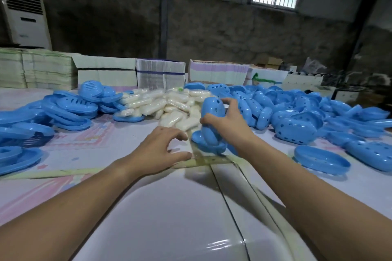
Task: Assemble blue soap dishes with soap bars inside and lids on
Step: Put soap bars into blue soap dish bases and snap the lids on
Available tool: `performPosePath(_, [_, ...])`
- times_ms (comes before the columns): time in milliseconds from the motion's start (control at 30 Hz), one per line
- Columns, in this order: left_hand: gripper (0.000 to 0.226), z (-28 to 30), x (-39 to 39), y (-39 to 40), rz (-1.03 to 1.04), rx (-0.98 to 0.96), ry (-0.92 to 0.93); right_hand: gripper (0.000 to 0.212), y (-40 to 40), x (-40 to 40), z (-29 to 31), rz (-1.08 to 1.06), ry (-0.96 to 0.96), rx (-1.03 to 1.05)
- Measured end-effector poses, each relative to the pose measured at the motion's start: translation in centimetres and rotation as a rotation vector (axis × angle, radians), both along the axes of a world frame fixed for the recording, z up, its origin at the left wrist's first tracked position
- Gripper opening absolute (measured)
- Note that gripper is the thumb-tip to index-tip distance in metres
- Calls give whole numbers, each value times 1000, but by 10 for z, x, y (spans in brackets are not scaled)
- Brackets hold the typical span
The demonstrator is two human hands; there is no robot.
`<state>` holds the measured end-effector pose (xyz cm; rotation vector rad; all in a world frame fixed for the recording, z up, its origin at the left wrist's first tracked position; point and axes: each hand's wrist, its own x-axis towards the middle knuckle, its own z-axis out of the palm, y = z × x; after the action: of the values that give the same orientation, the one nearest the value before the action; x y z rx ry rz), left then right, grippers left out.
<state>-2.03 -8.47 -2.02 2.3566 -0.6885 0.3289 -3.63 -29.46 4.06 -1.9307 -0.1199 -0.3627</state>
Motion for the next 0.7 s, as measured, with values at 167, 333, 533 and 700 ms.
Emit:
performPosePath(167, [22,-3,5,1,9,-6,-13,80,-80,-39,10,-172,-37,-483])
performPosePath(333, [13,-11,16,5,-33,-6,-56,74,-181,-59,8,-456,86,-543])
performPosePath(533, [42,-33,44,21,62,73,-68,72,-279,-67,-1,-689,239,-585])
performPosePath(700, [36,-75,100,46,79,104,0,48,-303,-49,-25,-733,314,-857])
